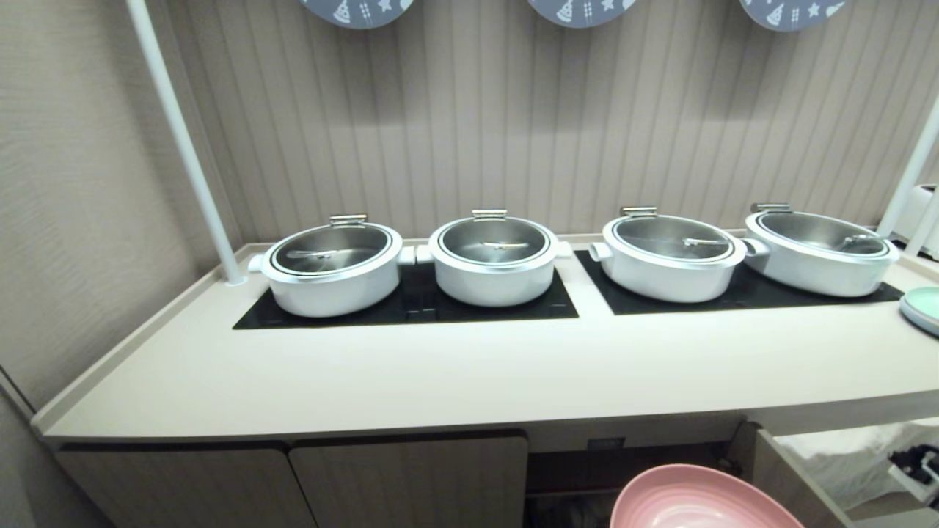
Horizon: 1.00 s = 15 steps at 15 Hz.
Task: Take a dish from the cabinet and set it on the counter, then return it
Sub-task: Put it back into the cabinet
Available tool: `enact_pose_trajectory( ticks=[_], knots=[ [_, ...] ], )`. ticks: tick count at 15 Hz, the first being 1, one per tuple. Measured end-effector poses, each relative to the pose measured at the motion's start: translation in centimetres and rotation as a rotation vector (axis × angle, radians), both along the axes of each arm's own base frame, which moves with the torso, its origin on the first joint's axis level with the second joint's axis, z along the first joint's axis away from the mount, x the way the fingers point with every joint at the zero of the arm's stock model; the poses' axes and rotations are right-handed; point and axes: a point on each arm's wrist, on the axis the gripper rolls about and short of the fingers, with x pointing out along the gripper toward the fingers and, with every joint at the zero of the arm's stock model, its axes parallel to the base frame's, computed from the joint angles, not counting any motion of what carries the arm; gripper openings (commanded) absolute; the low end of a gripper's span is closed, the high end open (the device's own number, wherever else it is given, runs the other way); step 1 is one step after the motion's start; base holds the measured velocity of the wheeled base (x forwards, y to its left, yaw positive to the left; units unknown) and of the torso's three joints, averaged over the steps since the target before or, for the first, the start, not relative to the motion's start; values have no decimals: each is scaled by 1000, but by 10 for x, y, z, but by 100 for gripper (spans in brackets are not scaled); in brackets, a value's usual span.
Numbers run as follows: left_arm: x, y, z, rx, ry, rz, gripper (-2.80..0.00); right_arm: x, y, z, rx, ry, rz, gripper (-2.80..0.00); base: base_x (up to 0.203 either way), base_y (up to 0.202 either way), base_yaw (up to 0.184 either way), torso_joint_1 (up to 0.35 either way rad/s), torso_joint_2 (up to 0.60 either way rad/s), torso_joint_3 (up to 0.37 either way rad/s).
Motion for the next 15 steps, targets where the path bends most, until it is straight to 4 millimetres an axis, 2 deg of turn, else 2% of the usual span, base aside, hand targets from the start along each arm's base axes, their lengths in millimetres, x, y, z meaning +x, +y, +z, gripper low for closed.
enact_pose_trajectory(
  ticks=[15],
  knots=[
    [0, 0, 0, 0, 0, -1, -280, -1, 2, 0, 2, 3, 17, -280, 0, 0, 0, -82, 175, 92]
  ],
)
